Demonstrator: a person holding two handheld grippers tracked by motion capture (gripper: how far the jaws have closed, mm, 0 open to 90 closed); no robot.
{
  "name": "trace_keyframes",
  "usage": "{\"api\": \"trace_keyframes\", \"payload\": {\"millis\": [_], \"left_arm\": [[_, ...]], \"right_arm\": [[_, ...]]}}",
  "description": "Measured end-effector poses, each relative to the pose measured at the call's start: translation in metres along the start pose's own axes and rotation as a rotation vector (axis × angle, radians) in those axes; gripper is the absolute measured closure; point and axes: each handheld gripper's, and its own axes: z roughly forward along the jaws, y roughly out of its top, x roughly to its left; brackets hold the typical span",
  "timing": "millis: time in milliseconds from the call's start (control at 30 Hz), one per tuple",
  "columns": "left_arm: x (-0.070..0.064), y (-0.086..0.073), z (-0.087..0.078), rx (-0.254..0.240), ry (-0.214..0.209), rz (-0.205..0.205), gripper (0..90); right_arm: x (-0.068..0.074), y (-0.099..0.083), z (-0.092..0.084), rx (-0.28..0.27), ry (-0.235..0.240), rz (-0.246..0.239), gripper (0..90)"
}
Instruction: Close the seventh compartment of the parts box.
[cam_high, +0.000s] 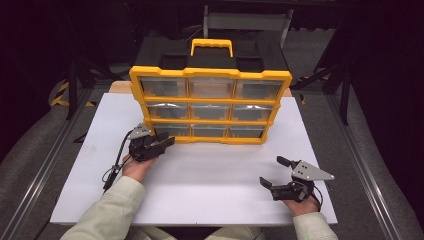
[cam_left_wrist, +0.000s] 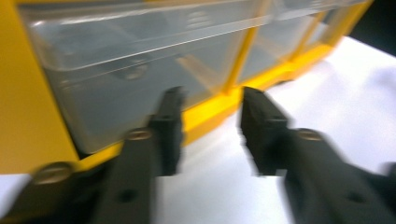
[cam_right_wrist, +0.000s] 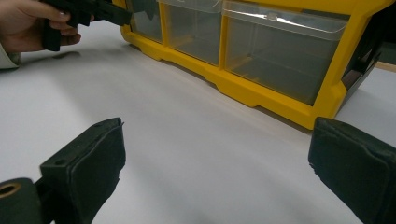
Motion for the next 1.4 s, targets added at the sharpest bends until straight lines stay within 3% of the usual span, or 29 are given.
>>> {"api": "trace_keyframes", "payload": {"millis": [133, 167, 267, 433, 767, 1233, 1400], "left_arm": [[-0.002, 0.003, -0.008, -0.013, -0.025, 0.009, 31.1], [-0.004, 0.004, -0.011, -0.017, -0.025, 0.024, 31.1], [-0.011, 0.008, -0.021, -0.038, -0.011, 0.083, 19.4], [-0.016, 0.013, -0.04, -0.064, -0.026, 0.073, 11.3], [-0.02, 0.01, -0.077, -0.094, -0.036, 0.089, 5.4], [-0.022, -0.009, -0.108, -0.09, -0.035, 0.117, 3.4], [-0.02, -0.017, -0.12, -0.114, -0.029, 0.116, 3.0]], "right_arm": [[0.0, 0.0, 0.0, 0.0, 0.001, 0.0, 4.6], [0.0, 0.0, 0.0, 0.0, 0.001, 0.0, 4.6], [0.0, 0.0, 0.0, -0.001, 0.0, -0.001, 4.6], [0.0, 0.001, 0.002, -0.002, 0.008, 0.001, 4.6], [0.0, 0.001, 0.001, -0.005, 0.006, 0.003, 4.6], [0.0, 0.001, 0.001, -0.004, 0.005, 0.004, 4.6], [0.0, 0.001, 0.001, -0.004, 0.005, 0.002, 4.6]]}}
